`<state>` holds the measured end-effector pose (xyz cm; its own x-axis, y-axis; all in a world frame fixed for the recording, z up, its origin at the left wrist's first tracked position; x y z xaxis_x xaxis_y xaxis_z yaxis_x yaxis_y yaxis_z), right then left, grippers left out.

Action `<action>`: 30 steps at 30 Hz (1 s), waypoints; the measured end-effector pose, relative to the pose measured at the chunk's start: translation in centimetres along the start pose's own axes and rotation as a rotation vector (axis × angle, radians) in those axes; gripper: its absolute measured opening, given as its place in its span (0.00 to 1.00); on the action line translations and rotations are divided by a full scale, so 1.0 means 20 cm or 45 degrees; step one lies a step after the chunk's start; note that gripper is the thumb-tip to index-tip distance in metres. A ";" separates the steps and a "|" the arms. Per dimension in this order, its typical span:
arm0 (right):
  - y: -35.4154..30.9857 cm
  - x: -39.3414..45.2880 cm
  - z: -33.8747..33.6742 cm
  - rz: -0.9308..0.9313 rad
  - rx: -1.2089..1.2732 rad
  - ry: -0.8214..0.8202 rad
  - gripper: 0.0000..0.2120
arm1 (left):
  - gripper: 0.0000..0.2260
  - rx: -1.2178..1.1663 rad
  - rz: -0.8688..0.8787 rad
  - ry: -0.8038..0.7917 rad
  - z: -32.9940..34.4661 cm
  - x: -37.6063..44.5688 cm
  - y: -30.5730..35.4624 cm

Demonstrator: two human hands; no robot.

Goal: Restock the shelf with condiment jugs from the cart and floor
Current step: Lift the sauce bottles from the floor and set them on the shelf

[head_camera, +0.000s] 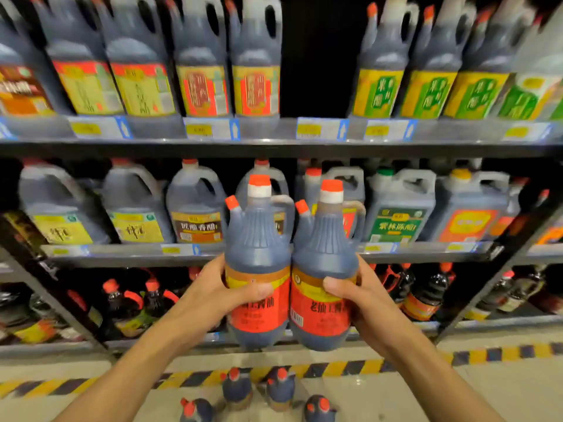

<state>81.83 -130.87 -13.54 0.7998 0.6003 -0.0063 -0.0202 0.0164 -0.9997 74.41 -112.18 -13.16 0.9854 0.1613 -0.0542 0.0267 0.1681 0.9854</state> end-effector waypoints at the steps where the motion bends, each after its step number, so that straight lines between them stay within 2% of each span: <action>1: -0.16 0.00 -0.01 0.006 0.007 0.002 0.39 | 0.37 0.013 -0.005 0.008 0.04 -0.01 0.16; 4: -0.70 -0.01 -0.03 -0.029 0.024 -0.016 0.47 | 0.40 0.046 0.007 0.003 0.15 -0.02 0.65; 9: -1.50 0.00 -0.08 -0.080 0.103 -0.019 0.47 | 0.48 0.013 0.033 0.023 0.33 -0.01 1.42; 11: -1.77 0.02 -0.11 -0.120 0.044 -0.007 0.49 | 0.47 -0.008 0.059 -0.010 0.42 0.00 1.68; 14: -2.08 0.07 -0.15 -0.121 0.021 0.018 0.43 | 0.38 -0.069 0.052 0.006 0.52 0.01 2.00; 17: -2.33 0.10 -0.16 -0.129 0.030 0.000 0.41 | 0.40 -0.064 0.075 0.019 0.57 0.03 2.22; 19: -2.46 0.13 -0.16 -0.122 0.032 -0.001 0.32 | 0.37 -0.103 0.091 0.069 0.58 0.04 2.35; 21: -2.54 0.13 -0.16 -0.111 0.046 -0.004 0.27 | 0.35 -0.089 0.067 0.061 0.61 0.05 2.42; 27: -2.64 0.20 -0.20 -0.058 0.022 0.021 0.30 | 0.41 -0.096 0.060 0.049 0.63 0.12 2.54; 30: -2.63 0.22 -0.21 -0.024 0.029 0.056 0.29 | 0.35 -0.059 0.044 0.007 0.62 0.16 2.56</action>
<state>88.95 -132.41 38.86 0.8258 0.5638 0.0110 -0.0180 0.0458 -0.9988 80.99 -115.12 39.03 0.9847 0.1728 -0.0209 -0.0156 0.2069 0.9782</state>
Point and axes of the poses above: each hand's wrist, its own x-axis towards the middle knuckle, its own z-axis out of the palm, y = z × x, the point moved 9 cm from there along x, towards the middle knuckle, and after that the axes turned 10 degrees about -x, right-handed, at the moved point
